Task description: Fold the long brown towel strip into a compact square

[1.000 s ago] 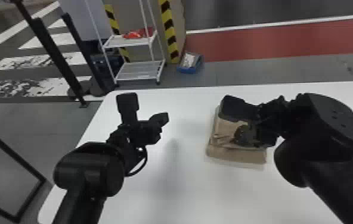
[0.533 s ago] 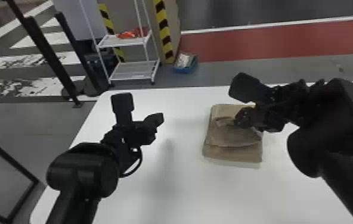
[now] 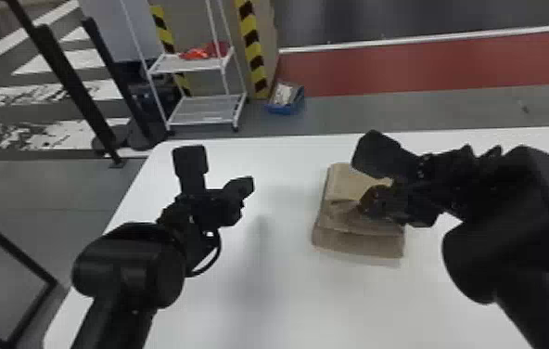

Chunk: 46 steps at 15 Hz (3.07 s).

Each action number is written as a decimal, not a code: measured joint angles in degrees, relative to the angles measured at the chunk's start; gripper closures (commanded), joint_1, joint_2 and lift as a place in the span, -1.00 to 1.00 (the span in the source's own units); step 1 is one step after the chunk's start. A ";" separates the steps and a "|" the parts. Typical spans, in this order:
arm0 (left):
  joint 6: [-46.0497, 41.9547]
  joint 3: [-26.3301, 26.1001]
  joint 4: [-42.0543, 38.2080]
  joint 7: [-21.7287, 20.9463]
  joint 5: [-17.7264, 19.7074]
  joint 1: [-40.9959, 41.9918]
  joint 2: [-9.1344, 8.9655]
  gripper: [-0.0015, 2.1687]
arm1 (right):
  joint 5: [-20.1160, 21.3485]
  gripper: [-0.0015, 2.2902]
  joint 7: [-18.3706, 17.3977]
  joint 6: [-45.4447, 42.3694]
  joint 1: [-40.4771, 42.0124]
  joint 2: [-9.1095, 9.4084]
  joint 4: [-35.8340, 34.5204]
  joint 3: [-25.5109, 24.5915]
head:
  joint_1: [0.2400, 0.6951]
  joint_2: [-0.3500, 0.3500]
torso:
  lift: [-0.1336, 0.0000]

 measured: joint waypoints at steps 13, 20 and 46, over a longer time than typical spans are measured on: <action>0.12 -0.35 0.39 0.13 0.00 -0.03 0.03 0.57 | -0.17 0.39 3.29 -9.92 5.63 -0.09 0.02 0.03 | 1.00 0.82 | -0.92; 0.77 -0.68 0.22 0.32 -0.29 -0.01 -0.08 0.57 | -0.81 -0.10 3.34 -11.77 8.11 -2.22 -2.86 -1.70 | 1.00 0.78 | -0.92; -34.02 -14.24 -1.03 16.52 -17.92 4.15 -4.86 -0.92 | -53.34 -0.97 -41.16 -32.63 20.56 1.60 -1.41 -36.11 | 0.73 -0.09 | -0.92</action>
